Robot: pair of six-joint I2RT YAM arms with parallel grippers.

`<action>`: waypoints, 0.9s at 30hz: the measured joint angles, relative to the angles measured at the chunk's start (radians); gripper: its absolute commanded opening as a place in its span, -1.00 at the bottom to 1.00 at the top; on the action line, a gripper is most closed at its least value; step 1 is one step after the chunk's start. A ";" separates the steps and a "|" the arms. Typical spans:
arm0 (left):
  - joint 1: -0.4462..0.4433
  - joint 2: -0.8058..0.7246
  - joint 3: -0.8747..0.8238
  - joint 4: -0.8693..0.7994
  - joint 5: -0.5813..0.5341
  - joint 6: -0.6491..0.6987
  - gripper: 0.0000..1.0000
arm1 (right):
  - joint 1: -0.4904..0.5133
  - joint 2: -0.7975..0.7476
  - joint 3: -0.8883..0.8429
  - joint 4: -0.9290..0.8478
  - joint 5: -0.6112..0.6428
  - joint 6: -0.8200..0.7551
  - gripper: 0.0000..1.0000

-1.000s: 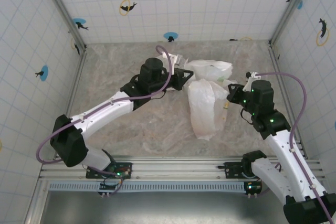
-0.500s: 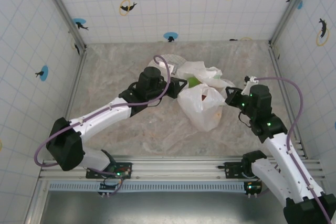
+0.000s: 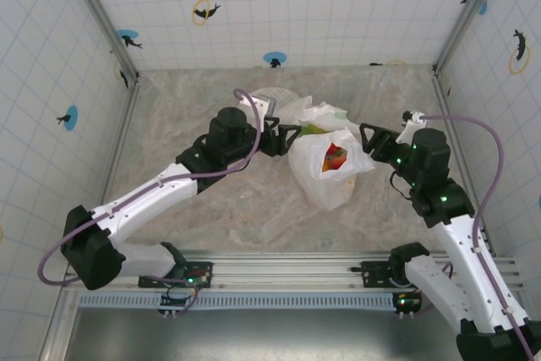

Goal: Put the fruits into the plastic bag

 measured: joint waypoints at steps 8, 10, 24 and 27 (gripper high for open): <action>0.000 -0.129 -0.016 -0.043 -0.126 0.049 0.92 | 0.000 0.015 0.126 -0.055 0.046 -0.070 0.76; 0.005 -0.173 -0.041 -0.045 -0.171 0.066 0.95 | 0.000 0.028 0.158 -0.074 0.069 -0.100 0.86; 0.055 -0.353 -0.262 -0.048 -0.542 0.124 0.95 | 0.000 0.069 0.201 -0.154 0.315 -0.282 1.00; 0.076 -0.380 -0.342 -0.023 -0.630 0.124 0.95 | -0.001 0.067 0.190 -0.147 0.373 -0.311 1.00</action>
